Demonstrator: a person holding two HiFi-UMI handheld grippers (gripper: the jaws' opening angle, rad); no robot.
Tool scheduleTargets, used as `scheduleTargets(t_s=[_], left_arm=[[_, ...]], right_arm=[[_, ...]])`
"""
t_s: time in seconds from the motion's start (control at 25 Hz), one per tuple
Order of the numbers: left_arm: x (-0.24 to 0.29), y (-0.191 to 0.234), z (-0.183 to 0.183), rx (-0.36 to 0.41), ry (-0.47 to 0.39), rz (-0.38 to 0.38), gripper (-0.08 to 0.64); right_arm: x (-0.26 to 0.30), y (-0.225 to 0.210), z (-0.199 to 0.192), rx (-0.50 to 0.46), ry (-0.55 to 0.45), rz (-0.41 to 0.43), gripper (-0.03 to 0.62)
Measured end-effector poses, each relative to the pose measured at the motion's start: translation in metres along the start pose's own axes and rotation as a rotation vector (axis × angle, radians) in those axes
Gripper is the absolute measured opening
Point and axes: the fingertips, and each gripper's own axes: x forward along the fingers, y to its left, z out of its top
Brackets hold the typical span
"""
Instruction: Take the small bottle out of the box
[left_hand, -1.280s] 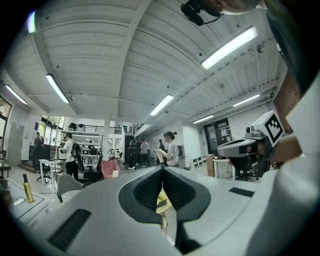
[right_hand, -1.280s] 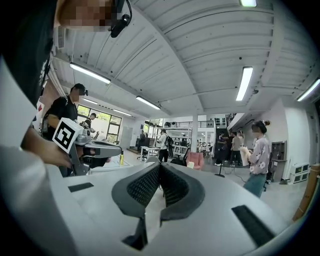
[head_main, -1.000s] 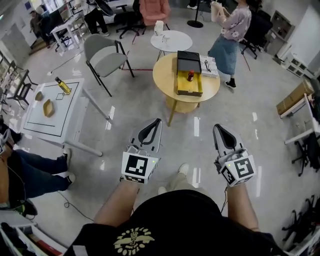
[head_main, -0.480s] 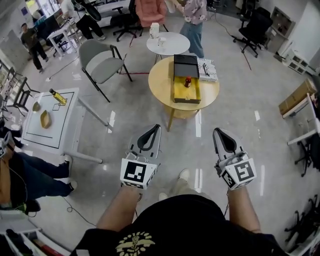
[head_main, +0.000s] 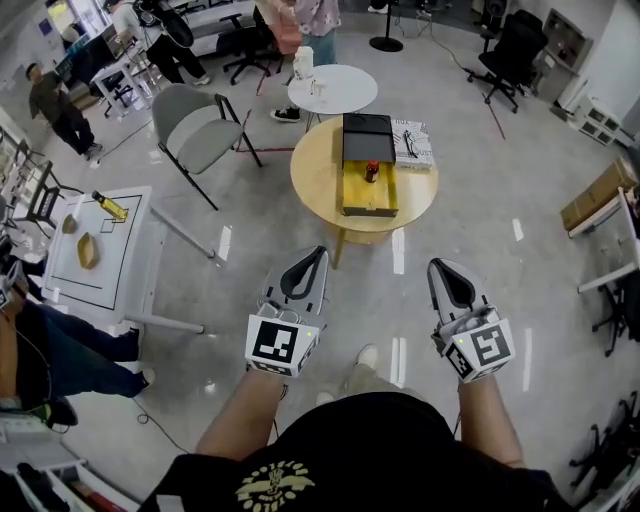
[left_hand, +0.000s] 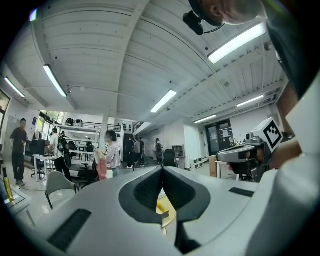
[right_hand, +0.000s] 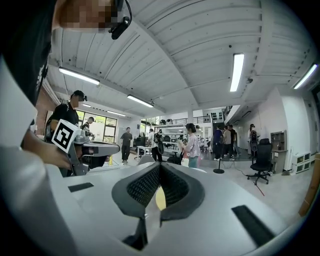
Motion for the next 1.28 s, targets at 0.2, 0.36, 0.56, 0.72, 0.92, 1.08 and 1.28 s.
scheduleTargets(t_s=[0.2, 0.36, 0.56, 0.72, 0.92, 1.08, 1.28], left_arm=[[0.021, 0.001, 0.0, -0.01, -0.013, -0.015, 0.015], [0.037, 0.007, -0.001, -0.019, 0.001, 0.002, 0.015], [0.06, 0.014, -0.001, -0.014, 0.018, 0.021, 0.015], [0.076, 0.018, 0.004, -0.001, 0.026, 0.029, 0.015], [0.099, 0.019, 0.014, 0.012, 0.023, 0.048, 0.015], [0.116, 0.013, 0.02, 0.019, 0.016, 0.054, 0.015], [0.122, 0.006, 0.021, 0.026, 0.02, 0.068, 0.015]], right_arm=[[0.016, -0.02, -0.003, 0.008, 0.004, 0.004, 0.015], [0.03, -0.03, -0.001, 0.013, 0.002, 0.025, 0.015], [0.046, -0.044, 0.003, 0.013, -0.003, 0.051, 0.015], [0.055, -0.061, 0.007, 0.024, -0.012, 0.055, 0.015], [0.064, -0.083, 0.015, 0.021, -0.02, 0.072, 0.015], [0.066, -0.102, 0.016, 0.025, -0.033, 0.081, 0.015], [0.067, -0.117, 0.016, 0.024, -0.04, 0.092, 0.015]])
